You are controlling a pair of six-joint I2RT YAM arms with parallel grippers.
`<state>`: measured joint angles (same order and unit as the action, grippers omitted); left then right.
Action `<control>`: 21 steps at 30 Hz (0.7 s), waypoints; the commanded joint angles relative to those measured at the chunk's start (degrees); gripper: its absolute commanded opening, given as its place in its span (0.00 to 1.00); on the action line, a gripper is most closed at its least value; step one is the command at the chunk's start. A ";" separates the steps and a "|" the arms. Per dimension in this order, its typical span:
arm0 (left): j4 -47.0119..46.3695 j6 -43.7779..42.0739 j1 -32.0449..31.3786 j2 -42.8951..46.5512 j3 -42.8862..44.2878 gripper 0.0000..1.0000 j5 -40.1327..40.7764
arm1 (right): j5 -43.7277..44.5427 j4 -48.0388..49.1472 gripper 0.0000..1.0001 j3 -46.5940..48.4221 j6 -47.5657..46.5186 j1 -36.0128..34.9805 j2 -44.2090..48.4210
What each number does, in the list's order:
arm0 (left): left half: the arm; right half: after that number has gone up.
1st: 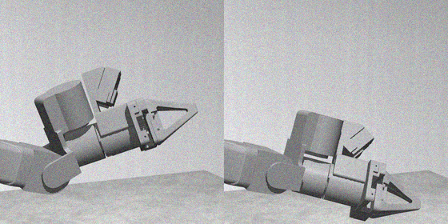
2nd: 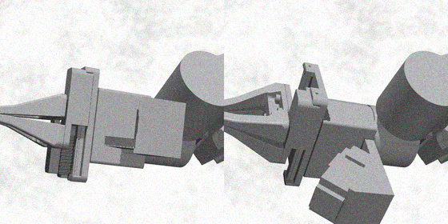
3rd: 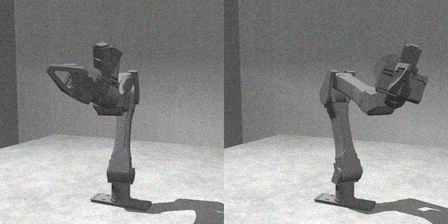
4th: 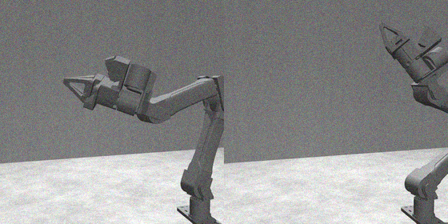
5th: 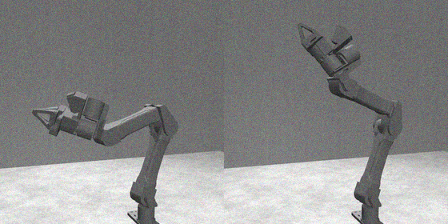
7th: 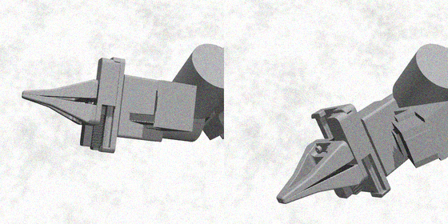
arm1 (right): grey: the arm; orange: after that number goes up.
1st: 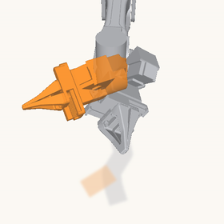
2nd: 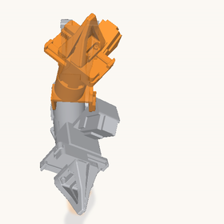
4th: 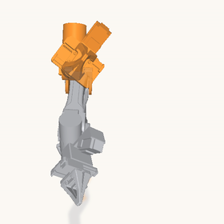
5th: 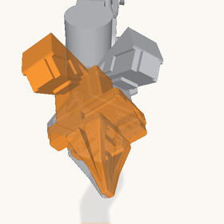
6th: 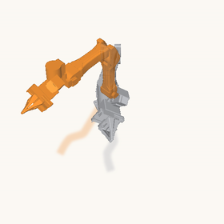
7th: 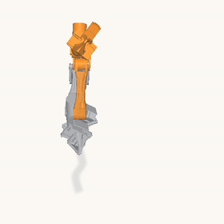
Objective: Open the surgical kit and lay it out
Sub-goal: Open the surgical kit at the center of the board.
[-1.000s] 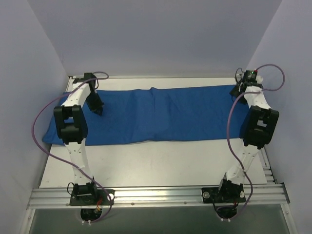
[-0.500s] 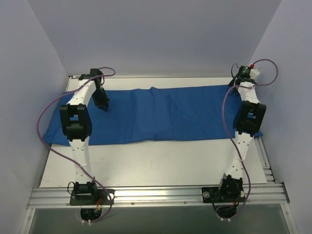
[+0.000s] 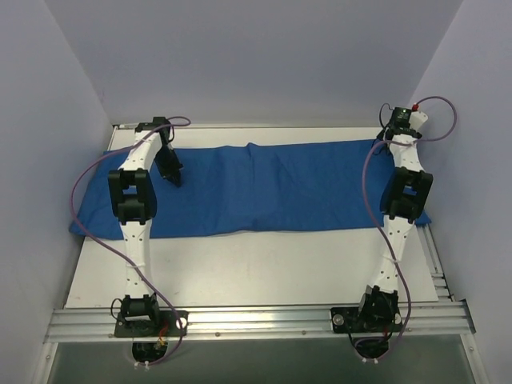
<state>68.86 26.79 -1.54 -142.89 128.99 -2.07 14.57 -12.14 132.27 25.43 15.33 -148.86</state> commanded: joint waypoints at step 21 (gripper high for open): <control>0.05 0.55 -2.33 -2.57 3.38 0.02 -2.95 | 4.50 4.15 0.64 7.56 -1.53 0.84 -7.06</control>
<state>70.41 26.76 -2.57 -144.27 131.50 -2.94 16.73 -9.08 137.19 24.25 15.49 -153.82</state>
